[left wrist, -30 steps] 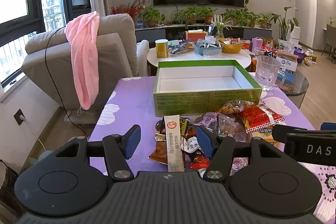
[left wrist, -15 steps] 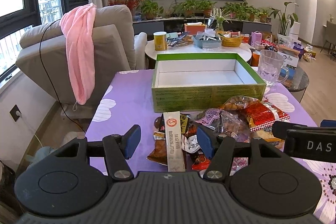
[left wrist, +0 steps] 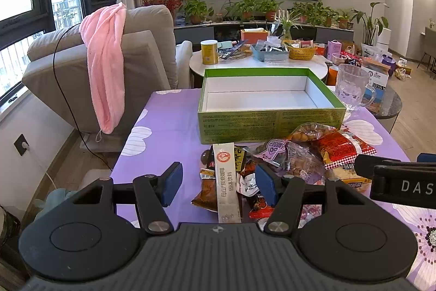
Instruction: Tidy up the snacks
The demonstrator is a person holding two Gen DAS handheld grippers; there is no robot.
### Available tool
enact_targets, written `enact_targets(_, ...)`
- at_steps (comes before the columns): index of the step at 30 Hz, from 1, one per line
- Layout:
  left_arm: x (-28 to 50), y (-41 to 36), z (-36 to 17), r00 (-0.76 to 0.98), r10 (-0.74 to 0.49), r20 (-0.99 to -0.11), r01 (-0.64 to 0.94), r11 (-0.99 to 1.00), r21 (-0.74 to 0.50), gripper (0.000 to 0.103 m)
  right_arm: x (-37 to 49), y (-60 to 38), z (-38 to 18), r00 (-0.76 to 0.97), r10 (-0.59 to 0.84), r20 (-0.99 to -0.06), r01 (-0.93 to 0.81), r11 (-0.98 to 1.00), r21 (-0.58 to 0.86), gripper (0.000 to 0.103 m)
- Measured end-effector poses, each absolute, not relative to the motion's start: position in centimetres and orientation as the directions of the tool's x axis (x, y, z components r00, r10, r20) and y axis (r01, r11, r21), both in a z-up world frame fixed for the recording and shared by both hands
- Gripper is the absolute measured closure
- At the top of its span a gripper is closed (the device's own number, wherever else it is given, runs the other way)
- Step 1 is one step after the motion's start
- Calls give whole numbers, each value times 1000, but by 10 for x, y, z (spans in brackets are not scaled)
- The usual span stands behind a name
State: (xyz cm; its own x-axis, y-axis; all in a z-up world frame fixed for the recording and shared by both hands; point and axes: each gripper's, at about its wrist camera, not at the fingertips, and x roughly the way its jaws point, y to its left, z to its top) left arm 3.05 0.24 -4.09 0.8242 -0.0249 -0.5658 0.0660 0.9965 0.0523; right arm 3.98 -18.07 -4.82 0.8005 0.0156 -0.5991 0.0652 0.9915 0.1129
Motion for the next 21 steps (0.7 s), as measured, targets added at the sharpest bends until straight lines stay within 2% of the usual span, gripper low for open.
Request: enact_targets(21,9,2,-30,845,-20,-534,58,997,54,47,22,-180,-39,825,28,-564,48,992,119,22)
